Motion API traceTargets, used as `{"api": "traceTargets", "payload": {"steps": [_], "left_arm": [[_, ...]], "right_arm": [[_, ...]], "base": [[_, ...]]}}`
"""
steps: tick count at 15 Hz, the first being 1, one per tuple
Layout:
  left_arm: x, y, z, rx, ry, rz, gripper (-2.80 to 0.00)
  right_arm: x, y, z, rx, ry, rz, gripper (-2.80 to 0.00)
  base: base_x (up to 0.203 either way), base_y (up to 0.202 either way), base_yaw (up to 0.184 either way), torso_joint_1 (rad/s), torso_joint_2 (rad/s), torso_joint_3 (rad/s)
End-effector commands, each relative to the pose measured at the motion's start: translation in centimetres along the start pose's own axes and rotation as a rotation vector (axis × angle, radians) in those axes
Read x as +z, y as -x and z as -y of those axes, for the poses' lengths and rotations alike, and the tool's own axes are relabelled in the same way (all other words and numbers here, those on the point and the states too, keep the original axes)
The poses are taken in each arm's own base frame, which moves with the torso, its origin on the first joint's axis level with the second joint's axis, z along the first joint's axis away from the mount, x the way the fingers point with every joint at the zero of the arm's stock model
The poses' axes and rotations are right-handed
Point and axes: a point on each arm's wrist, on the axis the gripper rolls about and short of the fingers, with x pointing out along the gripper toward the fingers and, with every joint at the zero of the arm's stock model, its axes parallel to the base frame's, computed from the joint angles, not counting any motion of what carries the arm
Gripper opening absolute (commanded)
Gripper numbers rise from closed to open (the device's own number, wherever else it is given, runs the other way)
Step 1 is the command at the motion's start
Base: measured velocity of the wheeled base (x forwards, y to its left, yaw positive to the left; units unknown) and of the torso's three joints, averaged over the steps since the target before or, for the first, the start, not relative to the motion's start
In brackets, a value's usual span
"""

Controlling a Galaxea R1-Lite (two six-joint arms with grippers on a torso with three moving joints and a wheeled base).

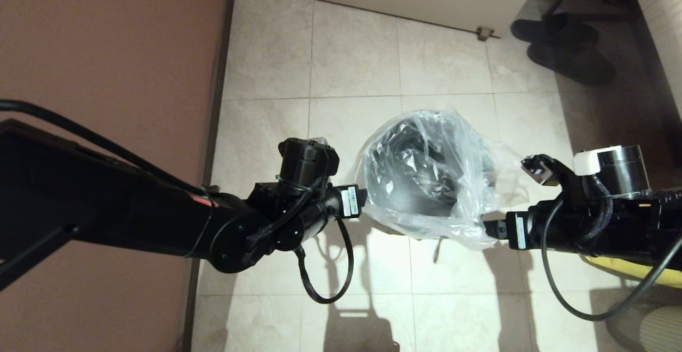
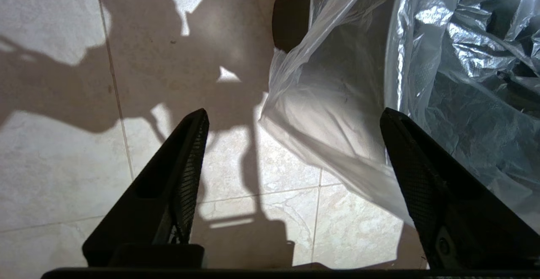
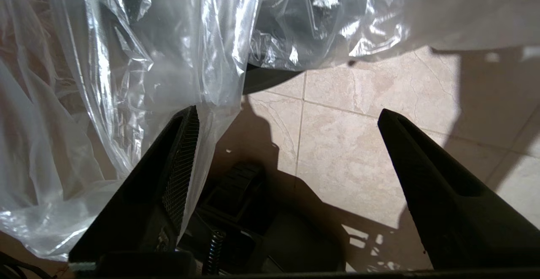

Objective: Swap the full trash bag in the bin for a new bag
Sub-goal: Put the new garbage bag on the trash can

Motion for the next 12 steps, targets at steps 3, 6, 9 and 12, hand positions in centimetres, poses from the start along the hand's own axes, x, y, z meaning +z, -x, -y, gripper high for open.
{"api": "traceTargets", "payload": {"steps": [3,6,9,12], "left_arm": [[0.2,1.0,-0.3,0.001,0.013,0.009,0.0],[0.8,1.9,-0.1,-0.003,0.015,0.03,0.0],[0.4,2.1,0.2,0.002,0.004,0.022,0.0],[0.8,2.4,0.4,-0.002,0.0,0.038,0.0]], "right_arm": [[-0.6,1.2,-0.2,0.004,-0.004,0.008,0.0],[-0.9,2.3,-0.3,0.017,-0.023,0.024,0.0],[-1.0,3.2,-0.4,0.012,-0.034,0.04,0.0],[-0.8,4.3,-0.8,0.026,-0.066,0.07,0.0]], "base": [[0.0,0.0,0.0,0.0,0.0,0.0],[0.0,0.0,0.0,0.0,0.0,0.0],[0.0,0.0,0.0,0.0,0.0,0.0],[0.0,0.0,0.0,0.0,0.0,0.0]]}}
